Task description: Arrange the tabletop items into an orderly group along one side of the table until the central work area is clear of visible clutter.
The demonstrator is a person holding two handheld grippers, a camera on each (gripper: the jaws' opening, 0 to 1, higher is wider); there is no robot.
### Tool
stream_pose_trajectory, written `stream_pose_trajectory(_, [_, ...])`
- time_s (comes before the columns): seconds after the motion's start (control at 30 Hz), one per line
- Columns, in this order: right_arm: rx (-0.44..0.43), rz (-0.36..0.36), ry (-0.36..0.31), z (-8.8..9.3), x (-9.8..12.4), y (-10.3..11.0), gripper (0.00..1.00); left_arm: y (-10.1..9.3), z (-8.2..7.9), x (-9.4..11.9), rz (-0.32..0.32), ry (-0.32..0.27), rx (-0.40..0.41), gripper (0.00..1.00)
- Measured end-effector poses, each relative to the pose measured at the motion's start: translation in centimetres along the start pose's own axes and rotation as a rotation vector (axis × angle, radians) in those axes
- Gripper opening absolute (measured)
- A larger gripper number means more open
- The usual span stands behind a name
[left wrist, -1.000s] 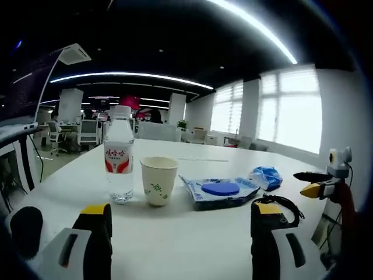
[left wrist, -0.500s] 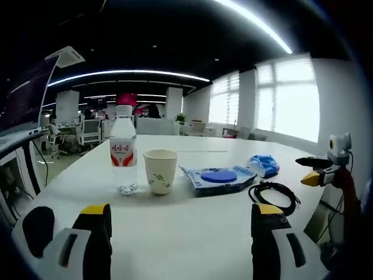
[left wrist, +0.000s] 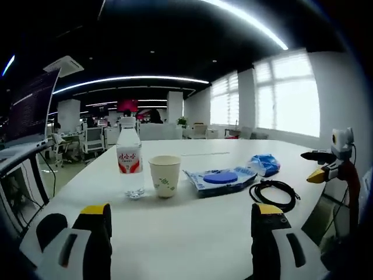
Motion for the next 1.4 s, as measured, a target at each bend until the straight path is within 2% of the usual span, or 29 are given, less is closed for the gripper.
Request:
stream_pose_trajectory(0.1, [-0.011,0.014,0.003,0.0,0.3,-0.3,1.00,-0.1,-0.1,0.4,0.014,-0.005,0.004,1.00])
stream_pose_trajectory(0.23, [0.019,0.034,0.033,0.7,0.9,-0.5,1.00,-0.3,-0.1,0.6,0.044,-0.008,0.030,1.00])
stream_pose_trajectory(0.3, [0.020,0.024,0.041,0.9,1.3,-0.4,1.00,-0.3,0.0,0.6,0.047,-0.005,0.019,1.00])
stream_pose_trajectory(0.4, [0.004,0.031,0.024,0.6,1.8,-0.5,1.00,-0.1,0.2,0.7,0.032,0.013,0.002,1.00])
stream_pose_trajectory(0.6, [0.032,0.029,0.075,1.5,1.8,-0.4,1.00,0.1,0.0,1.0,0.031,0.010,-0.005,1.00])
stream_pose_trajectory(0.87, [0.011,0.028,0.087,2.0,1.6,-1.2,1.00,0.2,-0.2,1.5,0.014,0.020,-0.015,1.00])
stream_pose_trajectory(1.17, [-0.018,0.005,0.069,2.0,2.2,-1.3,1.00,0.5,-0.2,1.7,0.000,0.023,-0.012,1.00])
stream_pose_trajectory(1.4, [-0.020,0.024,0.075,2.0,2.5,-1.5,1.00,0.4,-0.4,1.8,-0.003,0.023,-0.017,1.00])
Point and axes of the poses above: the point that each gripper's makers call its tool centre point, and the gripper's own axes: x roughly backward along the fingers, y roughly to its left, z roughly out of its underside, the point moved 4 cm from there along x, roughly backward along the fingers, and after that the axes turned 5 degrees about x, right-handed, at the moved point
